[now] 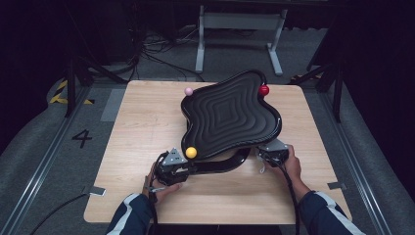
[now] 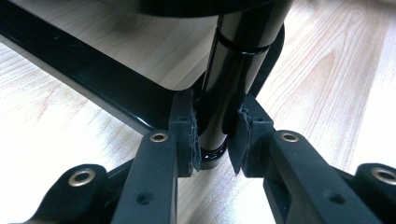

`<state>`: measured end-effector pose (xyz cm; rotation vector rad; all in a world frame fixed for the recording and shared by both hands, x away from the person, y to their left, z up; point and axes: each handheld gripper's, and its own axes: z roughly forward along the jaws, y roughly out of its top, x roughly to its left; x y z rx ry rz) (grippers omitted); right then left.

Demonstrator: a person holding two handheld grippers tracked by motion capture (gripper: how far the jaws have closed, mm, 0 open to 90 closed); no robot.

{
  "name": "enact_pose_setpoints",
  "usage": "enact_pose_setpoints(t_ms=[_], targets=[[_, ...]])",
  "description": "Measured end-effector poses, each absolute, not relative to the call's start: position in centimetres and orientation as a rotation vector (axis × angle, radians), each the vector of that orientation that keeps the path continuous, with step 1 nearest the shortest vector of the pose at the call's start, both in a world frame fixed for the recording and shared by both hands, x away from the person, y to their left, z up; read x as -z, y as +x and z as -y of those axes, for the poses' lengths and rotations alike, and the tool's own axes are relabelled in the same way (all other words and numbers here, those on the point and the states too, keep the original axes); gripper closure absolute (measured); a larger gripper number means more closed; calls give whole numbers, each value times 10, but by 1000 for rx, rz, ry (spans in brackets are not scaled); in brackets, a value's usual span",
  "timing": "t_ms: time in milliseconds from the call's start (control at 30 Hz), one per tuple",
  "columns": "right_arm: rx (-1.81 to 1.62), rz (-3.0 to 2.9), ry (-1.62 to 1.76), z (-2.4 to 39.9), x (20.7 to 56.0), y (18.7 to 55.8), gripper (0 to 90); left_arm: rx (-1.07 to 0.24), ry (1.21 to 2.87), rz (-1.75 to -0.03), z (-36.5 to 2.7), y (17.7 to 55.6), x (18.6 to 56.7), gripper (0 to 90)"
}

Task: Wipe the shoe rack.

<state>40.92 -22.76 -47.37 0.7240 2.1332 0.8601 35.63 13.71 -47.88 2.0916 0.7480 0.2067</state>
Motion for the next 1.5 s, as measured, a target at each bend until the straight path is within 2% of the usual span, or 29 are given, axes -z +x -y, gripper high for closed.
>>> enact_pose_setpoints(t_ms=[600,867,1133,1500], targets=[[-1047,-1942,724,268,436,387,808,-211,2098,-746,-137,356,479,721],[-1062,-1995,674,254,443,387,806,-209,2097,-739,-135,357,479,722],[-892,-2222,566,214,475,394,801,-206,2103,-736,-127,356,478,723],[-906,-2347,501,207,471,382,793,-207,2099,-740,-126,355,479,723]])
